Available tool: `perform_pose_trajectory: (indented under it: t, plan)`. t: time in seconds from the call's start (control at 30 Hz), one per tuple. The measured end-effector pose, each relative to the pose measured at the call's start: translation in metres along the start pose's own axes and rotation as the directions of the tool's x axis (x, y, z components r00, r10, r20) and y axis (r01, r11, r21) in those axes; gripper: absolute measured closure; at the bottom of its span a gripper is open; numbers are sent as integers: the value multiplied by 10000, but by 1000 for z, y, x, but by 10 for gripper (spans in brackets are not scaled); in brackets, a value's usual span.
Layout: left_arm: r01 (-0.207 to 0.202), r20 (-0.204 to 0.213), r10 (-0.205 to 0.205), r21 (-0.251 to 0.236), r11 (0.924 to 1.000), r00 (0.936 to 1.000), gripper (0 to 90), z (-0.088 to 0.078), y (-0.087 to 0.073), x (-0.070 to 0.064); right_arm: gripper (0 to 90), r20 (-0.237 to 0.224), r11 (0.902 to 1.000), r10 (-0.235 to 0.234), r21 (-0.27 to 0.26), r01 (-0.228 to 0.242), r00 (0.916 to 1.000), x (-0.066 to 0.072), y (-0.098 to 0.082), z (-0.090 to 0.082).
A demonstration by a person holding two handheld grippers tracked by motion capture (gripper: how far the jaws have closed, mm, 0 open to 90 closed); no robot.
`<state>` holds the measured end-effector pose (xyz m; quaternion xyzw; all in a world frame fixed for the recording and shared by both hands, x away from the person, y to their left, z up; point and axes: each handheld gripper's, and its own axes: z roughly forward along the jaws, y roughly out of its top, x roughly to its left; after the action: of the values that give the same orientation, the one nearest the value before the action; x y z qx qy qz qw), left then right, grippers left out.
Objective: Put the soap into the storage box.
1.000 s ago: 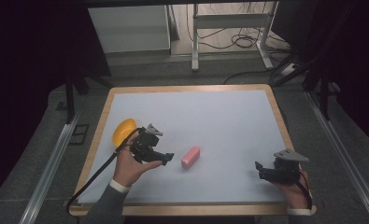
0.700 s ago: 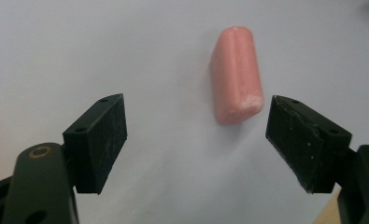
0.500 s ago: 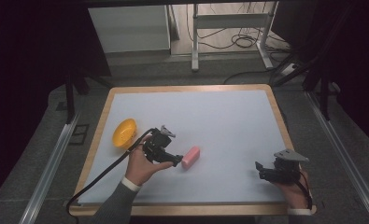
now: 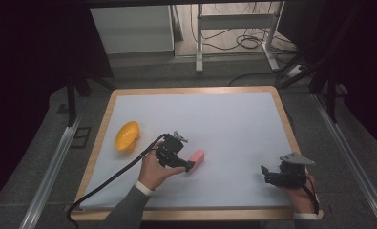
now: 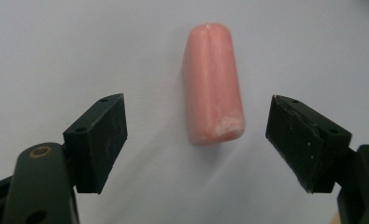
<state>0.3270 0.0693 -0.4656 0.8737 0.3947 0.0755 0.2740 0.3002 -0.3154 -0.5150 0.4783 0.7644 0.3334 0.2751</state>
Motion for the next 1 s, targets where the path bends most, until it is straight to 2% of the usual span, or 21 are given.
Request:
perform_pose_trajectory:
  t: [0.03, 0.1, 0.17, 0.23, 0.33, 0.47, 0.53, 0.63, 0.87, 1.0]
  plan:
    - [-98, -96, 98, 76, 9999, 9999, 208, 2, 2, -3, 83, 3, 10000, 4, 23, -4, 10000, 0, 0, 0]
    - [-110, 215, 111, -5, 9999, 9997, 211, 5, 5, -6, 83, -2, 10000, -56, 53, 56, 10000, 1, 0, 1]
    - [-14, 159, 14, 48, 10000, 9999, 213, 9, 6, -6, 83, -14, 10000, -51, 47, 51, 10000, 2, 0, 1]
    - [-160, 42, 159, 247, 9996, 9999, 213, 14, 8, -8, 83, -14, 10000, -52, 47, 52, 10000, 2, 0, 1]
    - [-317, 242, 312, 238, 9992, 9992, 213, 18, 13, -15, 83, -10, 10000, -36, 57, 37, 10000, 1, -1, 2]
    - [-476, 224, 468, 366, 9982, 9987, 225, 24, 20, -22, 83, 7, 10000, -1, 3, 1, 10000, 0, 0, -1]
    - [-381, 307, 370, 382, 9985, 9988, 227, 27, 22, -21, 83, 9, 10000, 3, -1, -3, 10000, 0, 0, -1]
    - [-266, 166, 256, 591, 9979, 9995, 240, 33, 22, -17, 83, 19, 10000, 18, -2, -18, 10000, -1, 0, 0]
    - [-170, 16, 170, 871, 9961, 9999, 340, 44, 20, -15, 82, 50, 10000, 6, 39, -6, 10000, -1, -1, 0]
    - [-241, 57, 236, 1009, 9946, 9997, 429, 48, 18, -14, 83, 95, 10000, -44, 56, 43, 9999, -1, -1, 0]
